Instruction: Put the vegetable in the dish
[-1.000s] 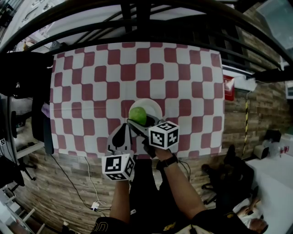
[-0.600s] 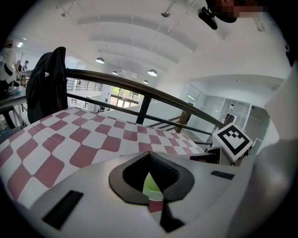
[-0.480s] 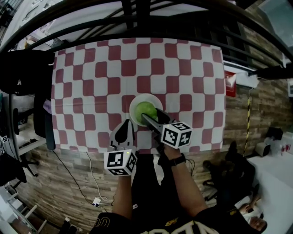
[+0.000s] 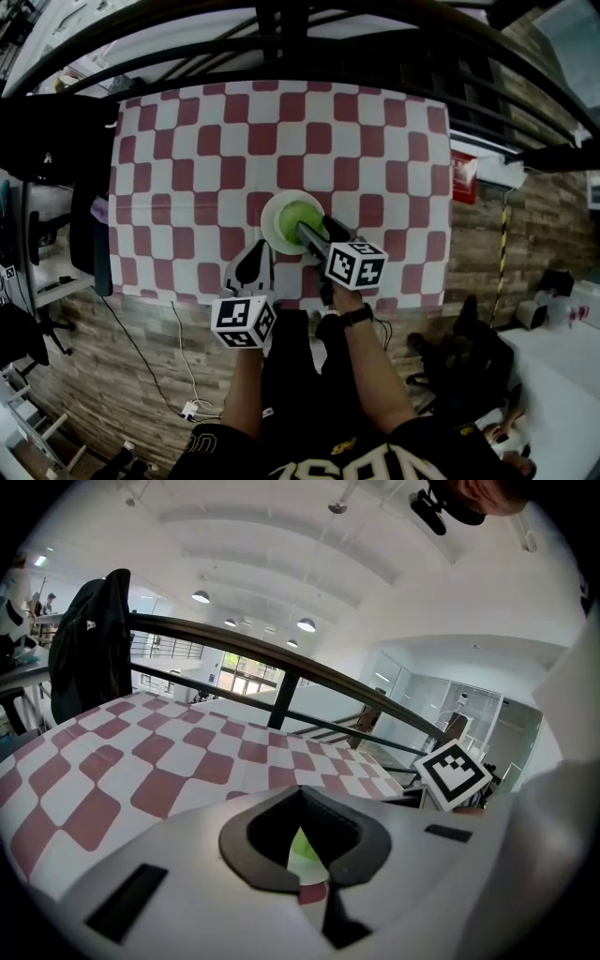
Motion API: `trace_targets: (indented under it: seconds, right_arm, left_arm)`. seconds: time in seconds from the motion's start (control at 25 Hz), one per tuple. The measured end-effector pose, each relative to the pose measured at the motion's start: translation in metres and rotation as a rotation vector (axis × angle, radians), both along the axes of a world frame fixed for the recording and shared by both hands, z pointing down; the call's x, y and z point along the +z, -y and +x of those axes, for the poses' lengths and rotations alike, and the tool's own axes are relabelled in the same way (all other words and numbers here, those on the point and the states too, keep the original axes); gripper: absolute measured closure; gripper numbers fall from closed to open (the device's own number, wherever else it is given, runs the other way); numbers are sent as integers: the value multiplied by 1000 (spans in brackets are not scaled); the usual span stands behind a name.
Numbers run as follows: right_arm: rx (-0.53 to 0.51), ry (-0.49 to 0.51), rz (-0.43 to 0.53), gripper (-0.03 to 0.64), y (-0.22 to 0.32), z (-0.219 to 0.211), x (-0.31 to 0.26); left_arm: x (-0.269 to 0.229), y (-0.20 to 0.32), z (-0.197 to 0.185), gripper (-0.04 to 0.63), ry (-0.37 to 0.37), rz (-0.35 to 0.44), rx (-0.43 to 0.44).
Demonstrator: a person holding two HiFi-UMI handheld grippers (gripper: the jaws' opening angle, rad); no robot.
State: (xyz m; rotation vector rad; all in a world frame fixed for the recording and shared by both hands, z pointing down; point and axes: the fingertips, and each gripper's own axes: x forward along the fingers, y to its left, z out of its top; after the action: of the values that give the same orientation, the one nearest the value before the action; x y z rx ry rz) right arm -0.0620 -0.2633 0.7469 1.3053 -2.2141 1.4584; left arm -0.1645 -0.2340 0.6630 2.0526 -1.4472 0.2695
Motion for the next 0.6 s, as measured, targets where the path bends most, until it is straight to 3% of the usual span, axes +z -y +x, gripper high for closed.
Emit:
trace_targets:
  seconds: [0.36, 0.6]
  right_arm:
    - [-86, -138, 10, 313, 7, -7, 7]
    - [-122, -143, 7, 328, 4, -24, 9]
  left_arm:
    - [-36, -2, 1, 578, 20, 42, -30]
    - [-66, -13, 1, 578, 42, 93, -71]
